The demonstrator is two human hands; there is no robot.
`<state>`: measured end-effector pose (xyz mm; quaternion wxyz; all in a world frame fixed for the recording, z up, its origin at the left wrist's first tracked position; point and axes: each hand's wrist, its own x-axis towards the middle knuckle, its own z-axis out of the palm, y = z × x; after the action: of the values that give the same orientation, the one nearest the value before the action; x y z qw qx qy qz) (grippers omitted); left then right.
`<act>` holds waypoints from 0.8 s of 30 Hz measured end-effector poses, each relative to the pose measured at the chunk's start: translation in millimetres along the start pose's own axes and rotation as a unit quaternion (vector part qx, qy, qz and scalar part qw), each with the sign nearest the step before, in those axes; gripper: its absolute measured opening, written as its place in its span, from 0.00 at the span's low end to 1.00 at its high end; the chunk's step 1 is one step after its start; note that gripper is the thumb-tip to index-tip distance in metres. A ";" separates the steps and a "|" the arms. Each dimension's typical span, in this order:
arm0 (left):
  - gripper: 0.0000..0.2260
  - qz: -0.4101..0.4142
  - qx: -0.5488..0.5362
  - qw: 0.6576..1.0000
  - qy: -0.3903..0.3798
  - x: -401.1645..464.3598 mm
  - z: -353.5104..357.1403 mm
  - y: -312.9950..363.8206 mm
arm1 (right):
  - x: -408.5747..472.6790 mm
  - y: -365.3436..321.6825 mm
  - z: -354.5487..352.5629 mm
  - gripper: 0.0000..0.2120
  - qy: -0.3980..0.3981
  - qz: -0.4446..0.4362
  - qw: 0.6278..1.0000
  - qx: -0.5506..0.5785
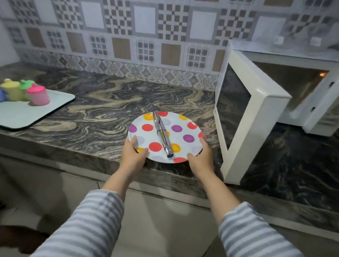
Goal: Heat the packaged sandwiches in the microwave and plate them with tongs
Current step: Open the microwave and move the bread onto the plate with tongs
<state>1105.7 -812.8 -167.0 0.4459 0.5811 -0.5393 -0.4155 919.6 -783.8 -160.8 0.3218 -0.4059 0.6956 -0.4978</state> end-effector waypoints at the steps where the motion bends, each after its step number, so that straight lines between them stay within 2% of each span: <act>1: 0.34 0.001 -0.013 1.000 0.014 -13.3 -5.0 -0.5 | -7.0 0.8 -0.2 0.33 -0.004 0.002 0.999 0.037; 4: 0.34 -0.005 -0.040 0.998 0.053 -59.7 -19.0 -0.5 | -40.5 -2.0 -10.4 0.36 -0.048 0.056 0.988 0.139; 8: 0.24 0.005 -0.083 0.995 0.051 -126.4 -33.7 -11.7 | -100.1 4.1 -41.2 0.32 -0.115 0.058 0.979 0.158; 11: 0.26 -0.004 -0.077 0.995 0.056 -182.3 -39.3 -23.2 | -143.6 19.2 -60.1 0.31 -0.152 0.072 0.974 0.153; 15: 0.27 -0.028 -0.082 0.994 0.074 -254.0 -39.3 -37.7 | -196.7 47.5 -88.6 0.35 -0.172 0.075 0.972 0.141; 19: 0.25 -0.047 -0.098 0.992 0.057 -309.8 -32.1 -45.5 | -240.2 71.8 -119.9 0.37 -0.185 0.082 0.968 0.150; 21: 0.27 -0.037 -0.103 0.993 0.042 -330.3 -26.3 -46.0 | -260.5 79.0 -137.2 0.36 -0.180 0.085 0.966 0.167; 24: 0.23 0.000 -0.099 0.995 0.013 -354.9 -15.2 -46.5 | -282.4 92.0 -161.3 0.35 -0.168 0.085 0.965 0.184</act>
<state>1106.3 -456.9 -207.4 0.5080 0.5396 -0.4898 -0.4592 890.5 -448.2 -188.3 0.5446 -0.3571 0.5594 -0.5128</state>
